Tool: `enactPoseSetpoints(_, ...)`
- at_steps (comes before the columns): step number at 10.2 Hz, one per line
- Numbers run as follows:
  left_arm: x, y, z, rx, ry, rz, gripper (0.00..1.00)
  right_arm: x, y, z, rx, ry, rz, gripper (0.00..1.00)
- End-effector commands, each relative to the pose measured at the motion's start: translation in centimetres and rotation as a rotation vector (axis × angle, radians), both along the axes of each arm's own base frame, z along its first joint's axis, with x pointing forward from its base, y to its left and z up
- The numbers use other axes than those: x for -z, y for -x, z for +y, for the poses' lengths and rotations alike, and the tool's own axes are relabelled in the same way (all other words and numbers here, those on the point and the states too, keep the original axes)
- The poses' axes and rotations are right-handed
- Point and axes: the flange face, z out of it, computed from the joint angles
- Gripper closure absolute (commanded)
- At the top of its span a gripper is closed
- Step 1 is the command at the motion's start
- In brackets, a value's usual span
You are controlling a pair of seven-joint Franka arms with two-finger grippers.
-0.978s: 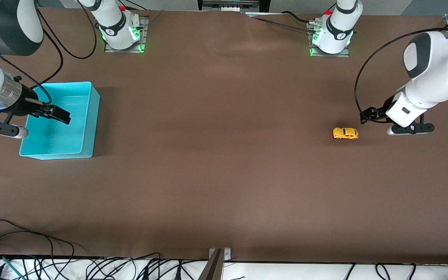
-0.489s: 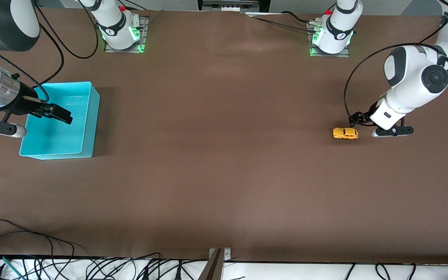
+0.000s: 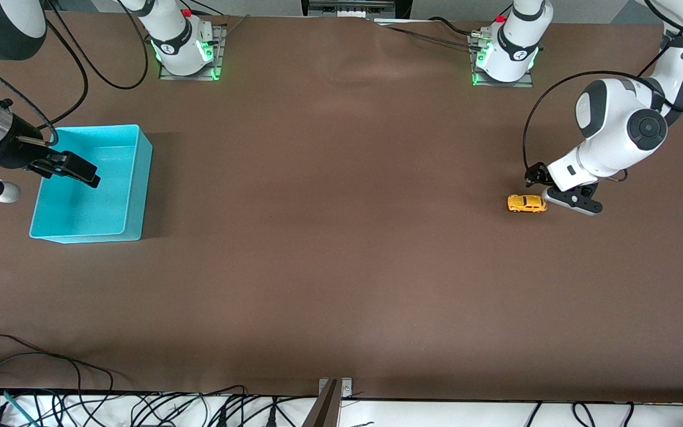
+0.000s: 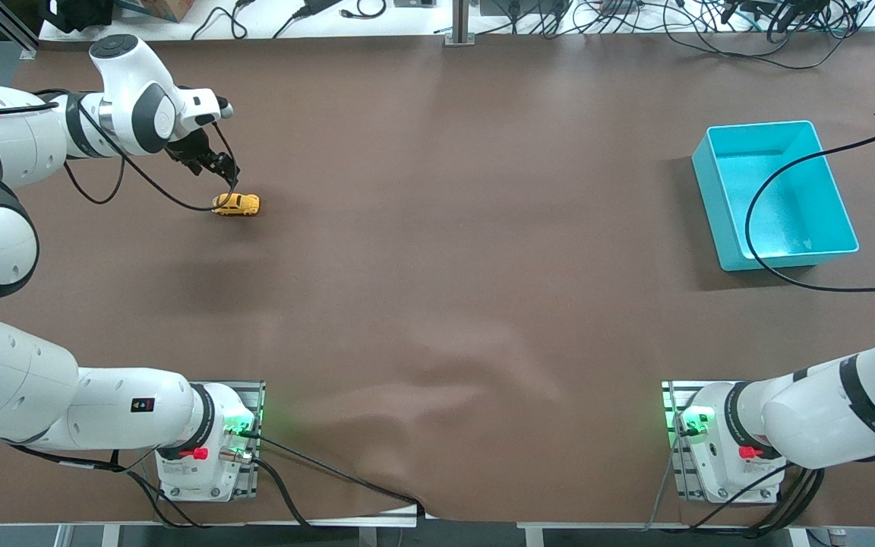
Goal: Wind up and store yellow beetle car
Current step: 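Lower the left gripper over the yellow beetle car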
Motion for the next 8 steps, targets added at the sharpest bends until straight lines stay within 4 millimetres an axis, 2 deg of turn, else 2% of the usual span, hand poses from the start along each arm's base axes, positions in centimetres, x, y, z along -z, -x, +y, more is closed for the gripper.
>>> enactPoseSetpoints(1, 0.6, -0.1, 0.1, 0.281, 0.026, -0.006, 0.00, 0.7, 0.8, 0.8, -0.002, -0.009, 0.078, 0.00)
enactPoseSetpoints(5, 3.2, -0.7, 0.2, 0.801, 0.022, -0.028, 0.00, 1.7, 0.1, 1.4, -0.026, 0.001, 0.074, 0.00)
enactPoseSetpoints(7, 4.7, -0.9, 0.3, 0.985, 0.009, -0.023, 0.00, 2.0, 0.1, 1.2, -0.098, 0.004, 0.079, 0.00)
enactPoseSetpoints(8, 4.7, -1.0, 0.3, 1.070, 0.009, -0.031, 0.00, 2.1, 0.1, 1.2, -0.109, 0.005, 0.081, 0.00)
